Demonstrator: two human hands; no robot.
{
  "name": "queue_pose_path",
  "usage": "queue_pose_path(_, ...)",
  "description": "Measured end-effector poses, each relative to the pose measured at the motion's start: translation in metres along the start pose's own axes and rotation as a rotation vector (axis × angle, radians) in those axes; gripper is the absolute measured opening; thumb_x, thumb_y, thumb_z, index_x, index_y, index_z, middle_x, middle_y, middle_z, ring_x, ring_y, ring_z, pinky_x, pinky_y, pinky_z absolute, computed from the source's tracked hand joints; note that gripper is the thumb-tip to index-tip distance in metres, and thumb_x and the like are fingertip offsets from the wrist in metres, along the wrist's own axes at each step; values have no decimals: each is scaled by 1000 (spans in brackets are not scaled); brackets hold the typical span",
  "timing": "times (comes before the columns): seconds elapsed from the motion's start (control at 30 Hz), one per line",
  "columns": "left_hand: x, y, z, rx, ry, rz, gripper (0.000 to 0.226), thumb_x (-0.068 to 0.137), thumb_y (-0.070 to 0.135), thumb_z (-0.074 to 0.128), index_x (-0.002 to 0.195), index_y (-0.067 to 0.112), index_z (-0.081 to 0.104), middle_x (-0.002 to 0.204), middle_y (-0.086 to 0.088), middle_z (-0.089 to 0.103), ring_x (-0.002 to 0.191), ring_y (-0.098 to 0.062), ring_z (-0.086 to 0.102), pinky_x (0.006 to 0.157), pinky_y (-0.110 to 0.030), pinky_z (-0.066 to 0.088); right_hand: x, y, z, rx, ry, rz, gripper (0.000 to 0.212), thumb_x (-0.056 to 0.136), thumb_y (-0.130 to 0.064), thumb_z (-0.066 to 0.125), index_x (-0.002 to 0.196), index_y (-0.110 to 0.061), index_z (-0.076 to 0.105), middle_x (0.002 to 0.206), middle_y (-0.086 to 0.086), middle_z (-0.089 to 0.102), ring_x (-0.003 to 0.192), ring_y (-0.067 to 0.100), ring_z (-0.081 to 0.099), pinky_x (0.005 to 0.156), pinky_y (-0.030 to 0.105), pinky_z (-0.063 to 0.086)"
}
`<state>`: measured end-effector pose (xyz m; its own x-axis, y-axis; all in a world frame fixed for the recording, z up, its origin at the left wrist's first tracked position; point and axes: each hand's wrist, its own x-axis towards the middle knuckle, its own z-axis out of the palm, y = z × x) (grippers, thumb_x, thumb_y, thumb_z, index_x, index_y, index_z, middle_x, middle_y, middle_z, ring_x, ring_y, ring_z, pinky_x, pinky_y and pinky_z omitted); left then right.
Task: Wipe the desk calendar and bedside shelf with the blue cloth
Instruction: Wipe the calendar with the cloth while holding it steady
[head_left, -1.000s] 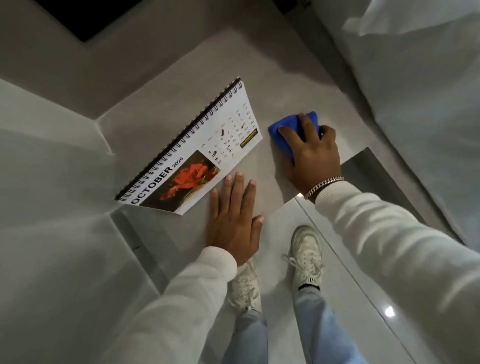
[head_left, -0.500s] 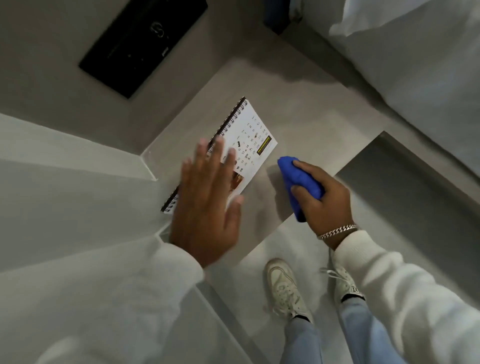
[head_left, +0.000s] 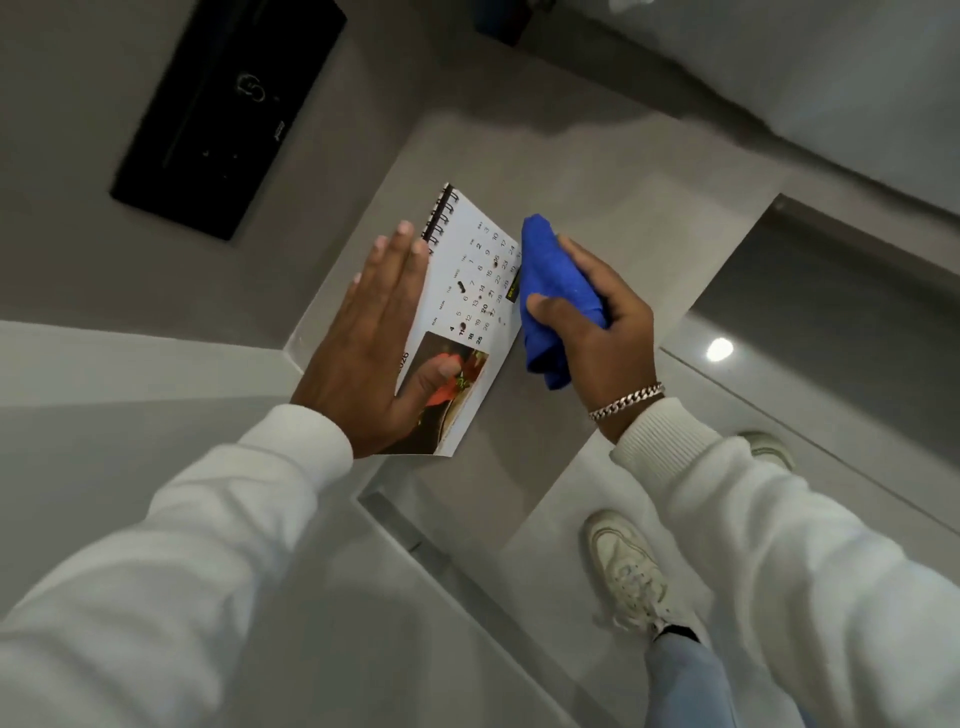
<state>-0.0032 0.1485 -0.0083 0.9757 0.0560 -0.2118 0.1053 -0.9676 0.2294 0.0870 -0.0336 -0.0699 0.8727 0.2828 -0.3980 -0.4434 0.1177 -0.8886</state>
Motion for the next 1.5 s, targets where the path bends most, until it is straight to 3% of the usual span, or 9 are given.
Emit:
queue_pose_path(0.1, 0, -1, 1, -44, 7, 6, 90, 92, 58, 38, 155, 8, -1, 167, -12, 0, 156, -24, -3, 123, -56, 15, 2, 6, 13, -138, -11, -127, 49, 85, -15, 68, 132, -16, 55, 136, 1, 58, 120, 13, 58, 99, 40, 53)
queue_pose_path(0.27, 0, -3, 4, -64, 5, 17, 93, 90, 67, 31, 155, 11, -5, 168, -9, -3, 156, -19, -6, 125, -51, 13, -12, 35, 33, -285, -49, -219, 54, 87, -14, 66, 138, -11, 48, 146, 8, 49, 139, 22, 41, 115, 40, 35)
queue_pose_path(0.4, 0, -2, 5, -97, 8, 31, 94, 90, 69, 28, 155, 10, -5, 168, -7, -5, 155, -16, -8, 126, -39, 10, -46, 62, 41, -241, -43, -195, 52, 87, -10, 66, 136, -10, 49, 145, 9, 50, 140, 22, 39, 115, 36, 34)
queue_pose_path(0.57, 1, -3, 5, -110, 14, 34, 93, 89, 69, 28, 155, 13, -7, 168, -4, -6, 155, -13, -10, 125, -46, 17, -59, 68, 44, -183, -36, -137, 51, 86, -7, 66, 135, -13, 51, 144, 6, 51, 140, 19, 40, 115, 38, 35)
queue_pose_path(0.8, 1, -4, 6, -104, 5, 24, 95, 88, 70, 31, 155, 11, -4, 168, -7, -3, 155, -13, -7, 125, -47, 15, 2, 34, 40, -183, 95, -134, 52, 88, -13, 61, 139, -15, 46, 147, 6, 48, 138, 22, 42, 112, 45, 40)
queue_pose_path(1.0, 0, -3, 6, -119, 8, 40, 92, 89, 70, 29, 155, 15, -6, 166, -1, -6, 155, -10, -8, 124, -48, 19, -35, 54, 44, -234, -7, -159, 56, 88, -10, 64, 140, -10, 44, 149, 10, 44, 141, 26, 38, 112, 50, 39)
queue_pose_path(1.2, 2, -1, 2, -155, -24, 58, 96, 89, 70, 30, 154, 9, -5, 166, -10, -7, 156, -21, -5, 124, -48, 20, -81, 75, 53, -281, -124, -124, 57, 89, -16, 63, 141, -22, 42, 153, 6, 38, 144, 15, 31, 118, 35, 32)
queue_pose_path(1.5, 0, -3, 3, -145, -34, 54, 97, 88, 71, 30, 154, 11, -8, 165, -1, -12, 156, -22, -6, 122, -53, 22, -15, 39, 46, -263, 60, -172, 54, 90, -11, 58, 141, -13, 41, 151, 11, 42, 145, 24, 30, 118, 40, 31)
